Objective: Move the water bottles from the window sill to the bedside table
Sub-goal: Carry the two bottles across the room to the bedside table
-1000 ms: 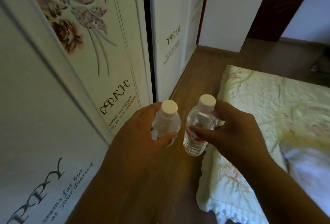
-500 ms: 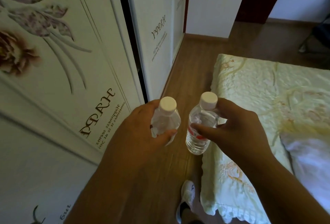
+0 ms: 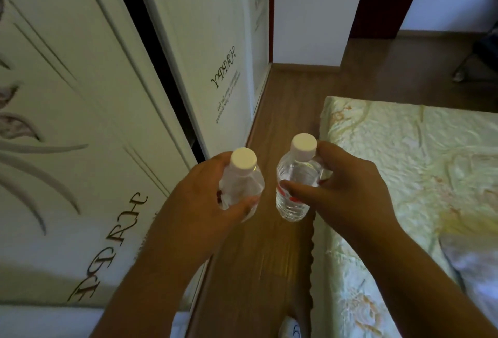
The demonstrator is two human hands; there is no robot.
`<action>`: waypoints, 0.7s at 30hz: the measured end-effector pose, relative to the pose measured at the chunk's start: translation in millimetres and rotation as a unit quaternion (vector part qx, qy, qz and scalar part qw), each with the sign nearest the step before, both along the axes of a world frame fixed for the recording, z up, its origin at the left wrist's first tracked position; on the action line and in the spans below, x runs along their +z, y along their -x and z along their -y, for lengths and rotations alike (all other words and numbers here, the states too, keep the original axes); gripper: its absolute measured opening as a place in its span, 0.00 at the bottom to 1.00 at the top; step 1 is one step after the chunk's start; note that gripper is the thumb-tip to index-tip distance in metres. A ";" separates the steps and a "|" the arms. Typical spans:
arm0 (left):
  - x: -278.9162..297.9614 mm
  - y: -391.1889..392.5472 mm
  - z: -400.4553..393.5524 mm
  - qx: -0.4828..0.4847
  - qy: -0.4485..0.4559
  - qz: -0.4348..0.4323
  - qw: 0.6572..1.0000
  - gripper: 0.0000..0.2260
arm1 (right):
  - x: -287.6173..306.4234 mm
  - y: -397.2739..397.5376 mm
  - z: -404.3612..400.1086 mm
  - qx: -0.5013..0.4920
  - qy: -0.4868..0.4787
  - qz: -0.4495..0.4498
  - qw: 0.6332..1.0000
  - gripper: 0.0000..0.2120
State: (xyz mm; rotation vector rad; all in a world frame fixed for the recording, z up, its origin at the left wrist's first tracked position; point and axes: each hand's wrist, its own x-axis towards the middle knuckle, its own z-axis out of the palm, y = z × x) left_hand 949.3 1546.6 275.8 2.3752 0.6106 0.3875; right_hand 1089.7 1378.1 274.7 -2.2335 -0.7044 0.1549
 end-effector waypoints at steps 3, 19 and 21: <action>-4.0 -24.9 -13.8 -0.008 0.016 -0.016 1.000 0.32 | 4.2 -21.4 -9.9 -0.014 0.006 0.003 1.000 0.33; 5.7 -170.6 -147.3 -0.126 0.040 -0.004 0.991 0.32 | 27.1 -106.8 -106.2 -0.117 0.012 0.048 0.992 0.33; 5.8 -184.1 -158.7 -0.131 0.022 0.002 0.991 0.34 | 27.3 -115.8 -116.0 -0.123 0.003 0.060 0.991 0.33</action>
